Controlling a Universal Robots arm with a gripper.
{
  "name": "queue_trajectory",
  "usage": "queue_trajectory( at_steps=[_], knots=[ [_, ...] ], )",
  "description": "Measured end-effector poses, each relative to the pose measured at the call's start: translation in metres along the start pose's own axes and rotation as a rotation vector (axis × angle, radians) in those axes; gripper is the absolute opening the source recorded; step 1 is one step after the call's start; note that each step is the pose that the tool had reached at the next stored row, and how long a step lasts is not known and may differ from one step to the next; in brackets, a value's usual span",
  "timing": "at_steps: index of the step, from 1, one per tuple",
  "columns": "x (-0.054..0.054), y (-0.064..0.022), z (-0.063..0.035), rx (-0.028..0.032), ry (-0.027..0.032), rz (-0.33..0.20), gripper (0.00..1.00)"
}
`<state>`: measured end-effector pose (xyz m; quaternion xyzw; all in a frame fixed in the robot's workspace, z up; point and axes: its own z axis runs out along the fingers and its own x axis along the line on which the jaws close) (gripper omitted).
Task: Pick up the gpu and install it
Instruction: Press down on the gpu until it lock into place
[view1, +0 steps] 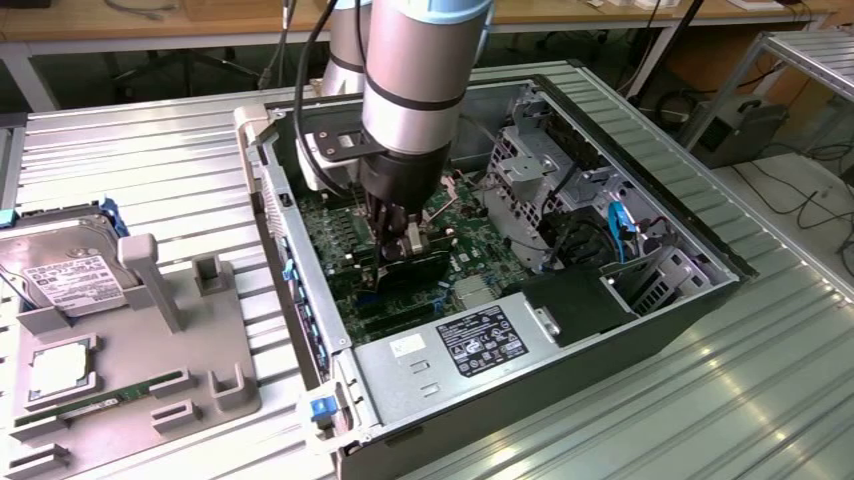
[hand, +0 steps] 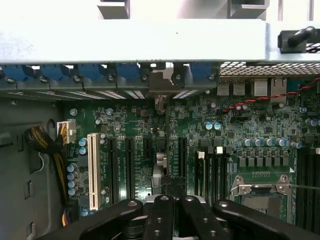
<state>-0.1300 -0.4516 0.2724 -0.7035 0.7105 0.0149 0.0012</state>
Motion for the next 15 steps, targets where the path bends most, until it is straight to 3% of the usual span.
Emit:
queue_trajectory(
  at_steps=[15],
  knots=[
    [0.0011, 0.0003, 0.0022, 0.0001, 0.0010, 0.000, 0.11]
  ],
)
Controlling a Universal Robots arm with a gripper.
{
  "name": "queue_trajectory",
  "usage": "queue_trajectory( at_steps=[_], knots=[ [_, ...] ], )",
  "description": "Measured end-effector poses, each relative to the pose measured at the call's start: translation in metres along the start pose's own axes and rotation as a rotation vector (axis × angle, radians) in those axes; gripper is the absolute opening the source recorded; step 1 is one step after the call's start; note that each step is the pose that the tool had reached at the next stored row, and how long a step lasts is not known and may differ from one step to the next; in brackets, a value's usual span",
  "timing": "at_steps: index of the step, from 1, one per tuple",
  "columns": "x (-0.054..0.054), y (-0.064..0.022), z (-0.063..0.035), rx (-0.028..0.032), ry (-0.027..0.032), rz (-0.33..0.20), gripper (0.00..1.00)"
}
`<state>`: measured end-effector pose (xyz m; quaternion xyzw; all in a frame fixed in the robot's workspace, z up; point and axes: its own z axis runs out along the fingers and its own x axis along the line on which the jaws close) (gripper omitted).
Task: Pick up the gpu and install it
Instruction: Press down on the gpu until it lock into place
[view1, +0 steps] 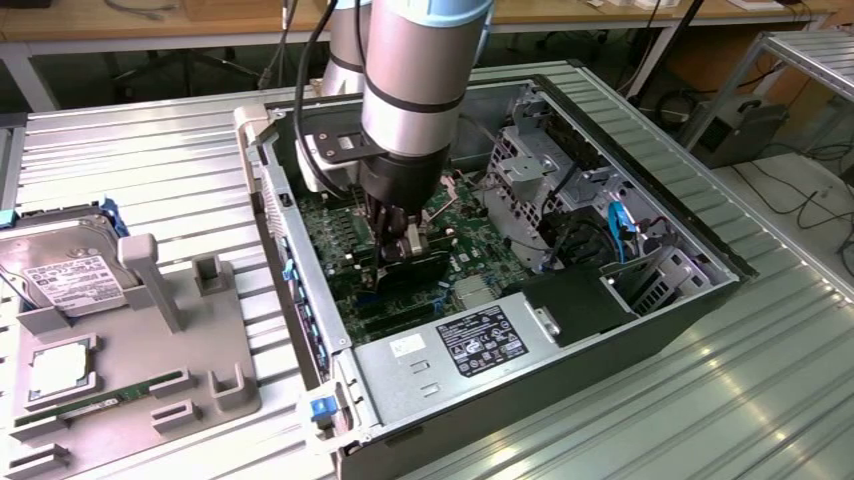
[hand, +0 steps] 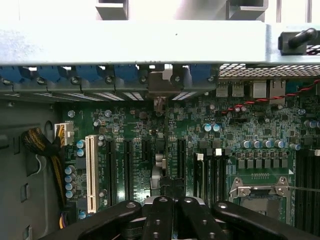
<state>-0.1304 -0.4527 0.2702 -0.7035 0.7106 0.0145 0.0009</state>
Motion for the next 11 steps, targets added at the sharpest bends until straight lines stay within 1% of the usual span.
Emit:
queue_trajectory(
  at_steps=[3, 5, 8, 11],
  knots=[
    [0.000, -0.0001, 0.0000, -0.0004, 0.0000, 0.000, 0.11],
    [0.000, -0.0001, -0.0019, -0.0016, -0.0014, 0.000, 0.11],
    [0.000, -0.0002, -0.0118, -0.0089, -0.0006, 0.000, 0.11],
    [0.000, -0.0004, -0.0226, -0.0179, -0.0007, 0.000, 0.11]
  ],
)
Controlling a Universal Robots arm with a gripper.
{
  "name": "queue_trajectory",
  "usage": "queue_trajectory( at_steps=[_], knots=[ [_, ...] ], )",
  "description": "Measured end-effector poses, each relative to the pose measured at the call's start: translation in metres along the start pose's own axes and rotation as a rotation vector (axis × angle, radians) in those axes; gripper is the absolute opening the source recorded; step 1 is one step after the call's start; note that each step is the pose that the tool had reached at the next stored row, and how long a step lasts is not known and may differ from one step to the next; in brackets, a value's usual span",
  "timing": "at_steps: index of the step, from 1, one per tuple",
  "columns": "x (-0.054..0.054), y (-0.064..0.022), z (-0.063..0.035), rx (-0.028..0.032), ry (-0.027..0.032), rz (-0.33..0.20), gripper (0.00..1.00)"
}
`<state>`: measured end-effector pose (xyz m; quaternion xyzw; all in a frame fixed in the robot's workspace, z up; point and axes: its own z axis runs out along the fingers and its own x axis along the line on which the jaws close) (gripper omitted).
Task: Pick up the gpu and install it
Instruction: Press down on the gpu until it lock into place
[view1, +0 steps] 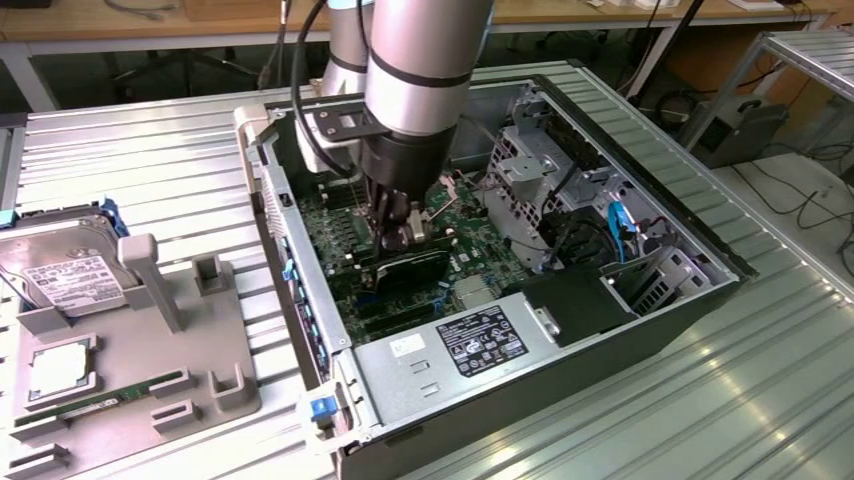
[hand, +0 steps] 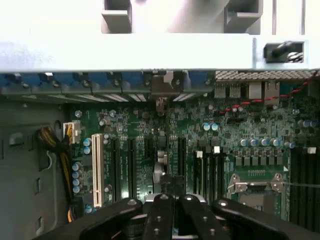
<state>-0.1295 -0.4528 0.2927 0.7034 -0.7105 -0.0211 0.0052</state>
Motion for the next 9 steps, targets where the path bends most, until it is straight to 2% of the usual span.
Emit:
queue_trajectory(
  at_steps=[3, 9],
  knots=[
    [-0.0002, -0.0001, -0.0077, -0.0065, 0.0001, 0.000, 0.11],
    [-0.0002, -0.0001, -0.0079, -0.0068, 0.0000, 0.000, 0.11]
  ],
)
